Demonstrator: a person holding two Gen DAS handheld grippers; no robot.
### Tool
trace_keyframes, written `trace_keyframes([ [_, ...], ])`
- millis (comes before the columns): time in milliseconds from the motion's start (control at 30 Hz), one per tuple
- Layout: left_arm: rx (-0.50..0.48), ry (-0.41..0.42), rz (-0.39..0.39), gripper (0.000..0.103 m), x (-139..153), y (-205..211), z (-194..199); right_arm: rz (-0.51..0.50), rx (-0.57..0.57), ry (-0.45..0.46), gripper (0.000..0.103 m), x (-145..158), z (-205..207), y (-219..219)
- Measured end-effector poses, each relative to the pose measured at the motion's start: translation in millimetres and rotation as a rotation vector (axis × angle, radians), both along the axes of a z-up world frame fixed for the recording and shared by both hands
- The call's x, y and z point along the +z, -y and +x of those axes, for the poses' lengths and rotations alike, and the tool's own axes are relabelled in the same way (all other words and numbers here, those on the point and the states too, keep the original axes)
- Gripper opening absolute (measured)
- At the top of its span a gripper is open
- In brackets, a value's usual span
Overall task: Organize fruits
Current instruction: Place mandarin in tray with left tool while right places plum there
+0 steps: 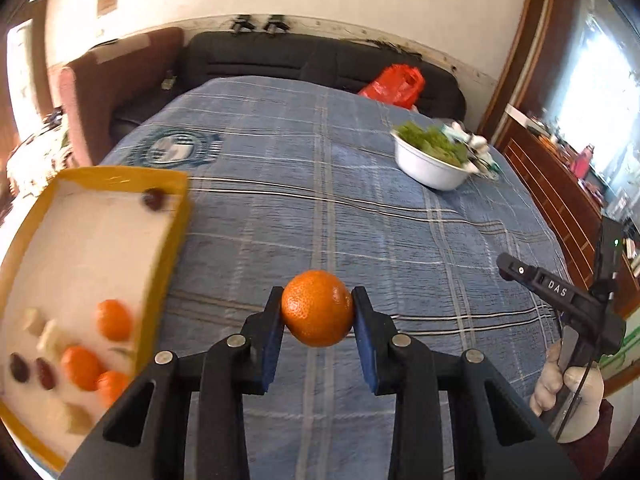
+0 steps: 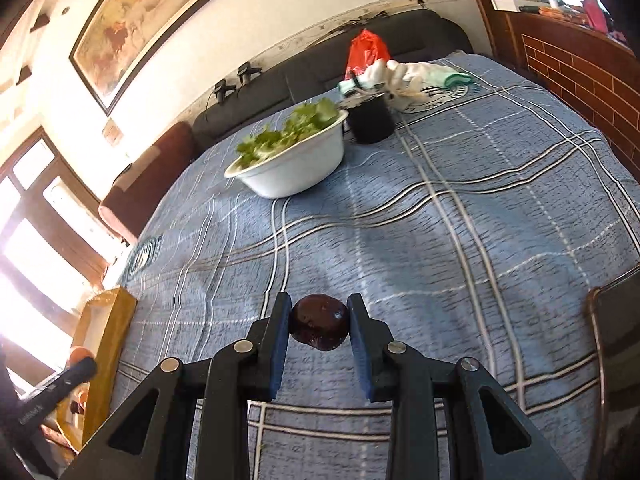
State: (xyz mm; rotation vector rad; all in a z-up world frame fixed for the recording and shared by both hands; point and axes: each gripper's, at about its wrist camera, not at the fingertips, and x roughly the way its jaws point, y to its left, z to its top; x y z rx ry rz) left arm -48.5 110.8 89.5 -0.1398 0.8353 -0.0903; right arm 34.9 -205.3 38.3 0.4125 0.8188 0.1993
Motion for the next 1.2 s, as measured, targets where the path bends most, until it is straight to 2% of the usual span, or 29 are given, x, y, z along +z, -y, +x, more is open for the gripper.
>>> trace_keyframes([
  [133,0.121,0.028,0.023,0.032,10.7,-55.5,-27.9,-0.069,0.067,-0.006,0.031,6.4,-9.4,-42.4],
  [333,0.301,0.02,0.008,0.032,5.0,-129.9,-51.7,0.007,0.254,-0.008,0.032,28.7,-20.9,-127.2],
  [433,0.369,0.01,0.049,0.032,-3.8,-152.8,-58.1,0.017,0.357,-0.021,0.032,37.9,-20.8,-177.0],
  [533,0.398,0.012,0.024,0.032,-7.5,-173.7,-67.3,0.014,0.454,-0.033,0.032,44.5,-22.7,-229.0],
  [667,0.42,0.017,0.037,0.032,-14.9,-191.9,-73.6,-0.02,0.563,-0.049,0.032,45.8,-27.8,-297.9],
  [867,0.449,-0.012,-0.002,0.032,-30.8,-220.4,-74.4,-0.084,0.654,-0.079,0.032,32.7,-25.1,-372.8],
  [1033,0.456,-0.024,-0.02,0.032,-36.4,-233.5,-76.7,-0.122,0.691,-0.119,0.032,16.8,-13.9,-411.1],
  [1133,0.441,-0.014,-0.034,0.037,-34.4,-232.0,-79.9,-0.142,0.702,-0.141,0.034,7.4,-6.4,-425.9],
  [1200,0.434,-0.003,-0.025,0.045,-31.2,-228.2,-81.1,-0.139,0.706,-0.159,0.034,0.0,-1.8,-430.8],
])
